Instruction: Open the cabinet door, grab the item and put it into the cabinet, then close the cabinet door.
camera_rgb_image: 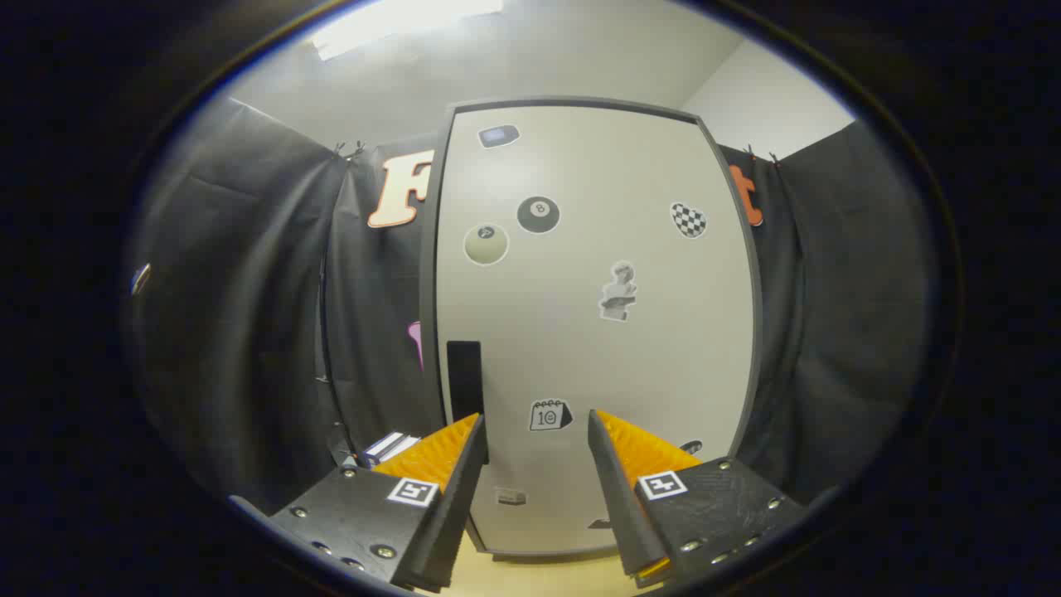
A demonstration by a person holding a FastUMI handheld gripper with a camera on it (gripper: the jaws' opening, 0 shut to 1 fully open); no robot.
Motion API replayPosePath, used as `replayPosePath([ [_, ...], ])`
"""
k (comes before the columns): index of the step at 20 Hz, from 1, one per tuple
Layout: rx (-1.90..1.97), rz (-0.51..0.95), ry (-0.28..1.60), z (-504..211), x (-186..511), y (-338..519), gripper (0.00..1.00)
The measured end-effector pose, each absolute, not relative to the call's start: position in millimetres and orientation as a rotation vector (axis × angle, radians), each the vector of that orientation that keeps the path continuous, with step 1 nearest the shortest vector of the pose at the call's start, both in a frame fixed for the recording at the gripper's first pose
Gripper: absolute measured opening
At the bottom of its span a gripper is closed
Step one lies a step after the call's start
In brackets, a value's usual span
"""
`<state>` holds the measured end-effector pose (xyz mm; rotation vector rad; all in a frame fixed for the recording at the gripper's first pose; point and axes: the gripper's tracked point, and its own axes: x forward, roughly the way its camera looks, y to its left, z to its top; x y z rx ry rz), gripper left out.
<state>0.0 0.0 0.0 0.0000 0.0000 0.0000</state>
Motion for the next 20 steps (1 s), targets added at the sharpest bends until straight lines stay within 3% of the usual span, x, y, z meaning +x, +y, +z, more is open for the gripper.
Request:
replayPosePath([
  [20,0.085,0.134,0.004,-5,42,89,0.73],
])
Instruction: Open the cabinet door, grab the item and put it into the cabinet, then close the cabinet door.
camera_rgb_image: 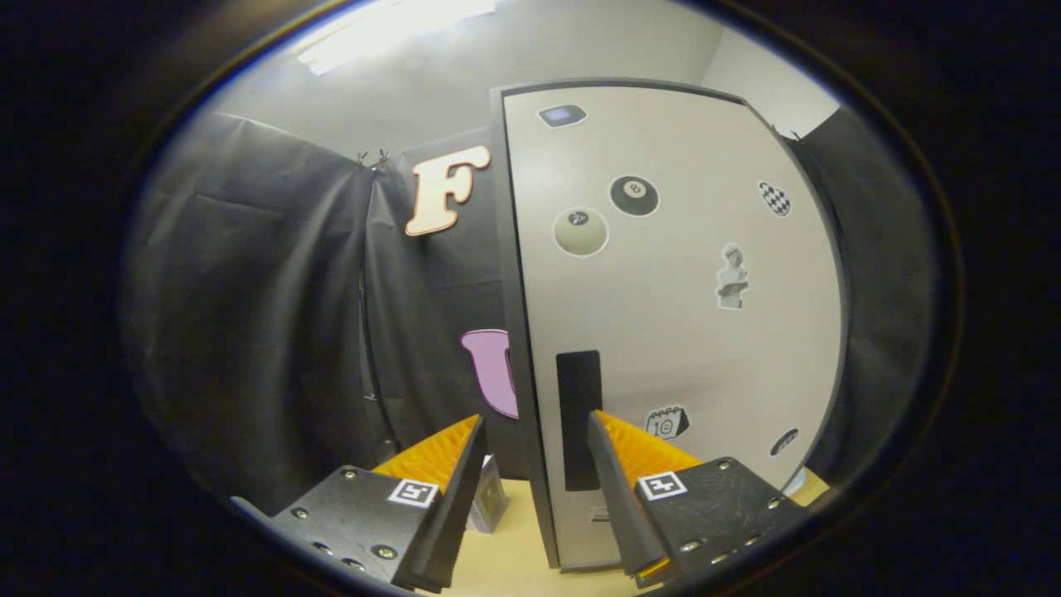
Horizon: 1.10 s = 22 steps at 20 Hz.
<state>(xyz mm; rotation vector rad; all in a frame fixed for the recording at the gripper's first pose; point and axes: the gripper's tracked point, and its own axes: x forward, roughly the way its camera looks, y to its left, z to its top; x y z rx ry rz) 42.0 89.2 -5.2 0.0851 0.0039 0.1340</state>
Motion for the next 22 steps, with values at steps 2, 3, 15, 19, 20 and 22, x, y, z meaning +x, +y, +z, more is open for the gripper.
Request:
replayPosePath([
  [2,0.090,0.145,0.001,-6,49,96,0.73],
  [3,0.087,0.137,-0.001,-7,52,96,0.73],
  [15,0.031,-0.014,-0.025,-10,75,57,0.67],
  [19,0.045,-0.017,0.030,-25,92,57,0.68],
  [20,0.045,-0.017,0.033,-26,95,59,0.68],
  [22,0.057,-0.006,0.038,-31,99,68,0.68],
])
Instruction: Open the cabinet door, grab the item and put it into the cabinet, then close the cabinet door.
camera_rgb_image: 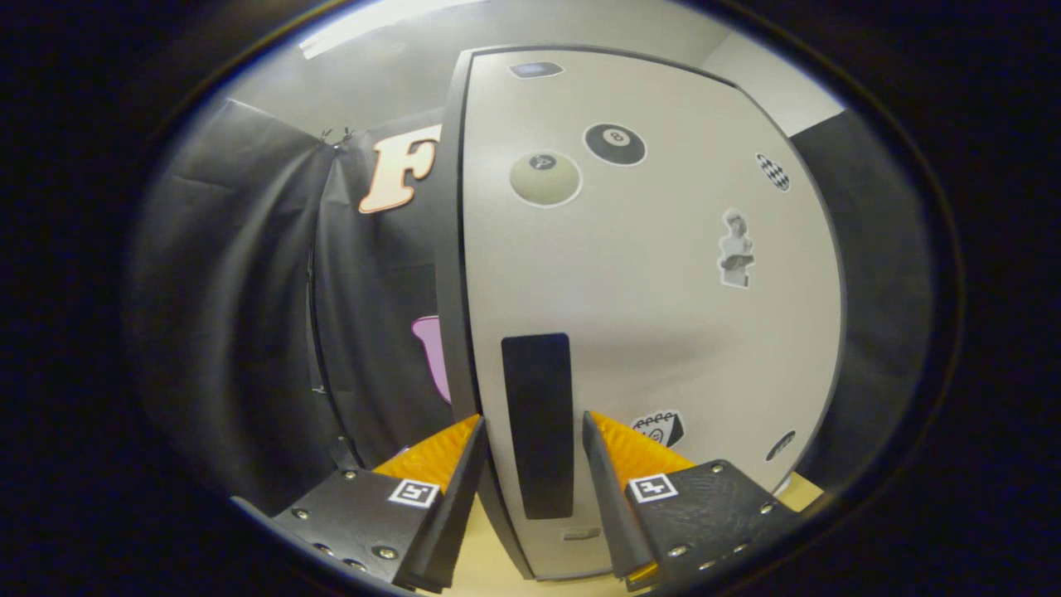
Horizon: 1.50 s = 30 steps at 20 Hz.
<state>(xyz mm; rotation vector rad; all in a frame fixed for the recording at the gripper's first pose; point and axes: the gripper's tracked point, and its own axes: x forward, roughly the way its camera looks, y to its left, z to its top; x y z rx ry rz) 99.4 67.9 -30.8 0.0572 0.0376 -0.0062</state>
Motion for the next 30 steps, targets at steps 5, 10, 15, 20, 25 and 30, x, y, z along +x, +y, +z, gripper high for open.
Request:
replayPosePath([
  [5,0.029,-0.069,-0.001,-29,121,46,0.46],
  [10,0.004,-0.087,0.006,-30,99,55,0.24],
  [15,-0.004,-0.105,0.014,-27,92,52,0.14],
  [20,-0.012,-0.093,0.014,-25,78,51,0.14],
  [25,-0.015,-0.090,0.005,-22,50,44,0.14],
  [30,-0.017,-0.093,0.001,-18,16,30,0.14],
])
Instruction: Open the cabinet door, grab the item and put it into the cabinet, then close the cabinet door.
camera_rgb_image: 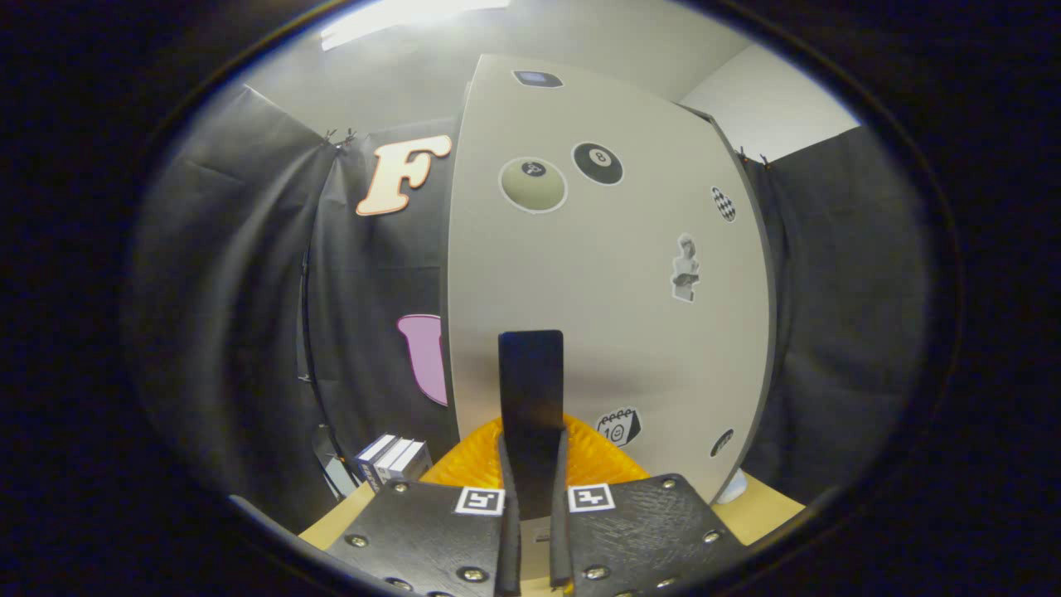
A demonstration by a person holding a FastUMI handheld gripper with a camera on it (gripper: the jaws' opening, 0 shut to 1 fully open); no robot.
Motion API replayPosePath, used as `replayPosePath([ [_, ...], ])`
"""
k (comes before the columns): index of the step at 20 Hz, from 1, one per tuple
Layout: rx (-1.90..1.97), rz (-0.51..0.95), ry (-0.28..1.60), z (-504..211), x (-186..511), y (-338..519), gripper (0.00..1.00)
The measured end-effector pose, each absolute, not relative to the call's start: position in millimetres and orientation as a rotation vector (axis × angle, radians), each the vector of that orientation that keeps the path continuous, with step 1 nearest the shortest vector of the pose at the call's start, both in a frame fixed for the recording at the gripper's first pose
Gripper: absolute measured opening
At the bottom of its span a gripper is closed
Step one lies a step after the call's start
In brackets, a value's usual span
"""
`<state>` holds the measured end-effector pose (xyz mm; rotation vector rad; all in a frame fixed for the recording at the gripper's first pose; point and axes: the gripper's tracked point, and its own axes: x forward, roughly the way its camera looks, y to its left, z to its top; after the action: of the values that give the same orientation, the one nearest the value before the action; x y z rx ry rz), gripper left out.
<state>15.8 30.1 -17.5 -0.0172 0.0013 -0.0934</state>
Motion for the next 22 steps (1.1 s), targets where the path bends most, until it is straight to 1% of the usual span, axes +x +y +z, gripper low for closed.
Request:
replayPosePath([
  [7,-0.002,-0.104,0.003,-13,-39,3,0.13],
  [22,0.057,-0.216,0.027,-2,-136,-81,0.12],
])
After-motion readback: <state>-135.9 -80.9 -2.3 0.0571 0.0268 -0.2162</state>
